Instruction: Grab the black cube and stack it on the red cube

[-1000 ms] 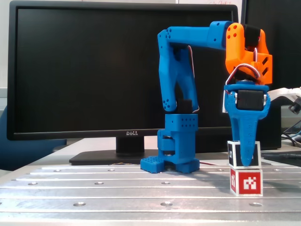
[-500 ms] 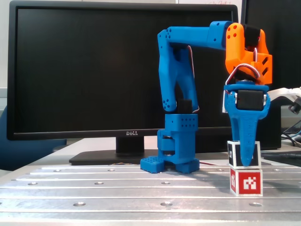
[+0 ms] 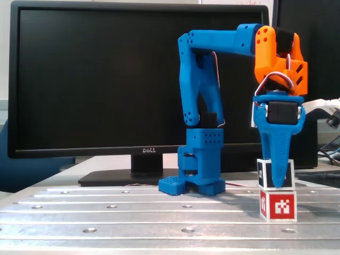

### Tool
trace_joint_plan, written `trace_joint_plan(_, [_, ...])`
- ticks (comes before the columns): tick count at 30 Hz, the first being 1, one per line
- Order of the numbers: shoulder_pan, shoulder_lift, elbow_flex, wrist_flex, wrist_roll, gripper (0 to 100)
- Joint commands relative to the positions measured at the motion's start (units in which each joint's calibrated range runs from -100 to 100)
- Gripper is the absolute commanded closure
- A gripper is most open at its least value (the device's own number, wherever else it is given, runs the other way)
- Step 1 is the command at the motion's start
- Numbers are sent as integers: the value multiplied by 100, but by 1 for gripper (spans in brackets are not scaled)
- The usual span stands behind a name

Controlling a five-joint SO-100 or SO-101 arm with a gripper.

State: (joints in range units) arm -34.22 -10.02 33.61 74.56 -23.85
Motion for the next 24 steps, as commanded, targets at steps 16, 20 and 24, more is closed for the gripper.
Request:
trace_joint_plan(16, [30,-109,-90,22,29,91])
trace_joint_plan(20, [30,-109,-90,30,29,91])
trace_joint_plan(24, [30,-117,-90,47,29,91])
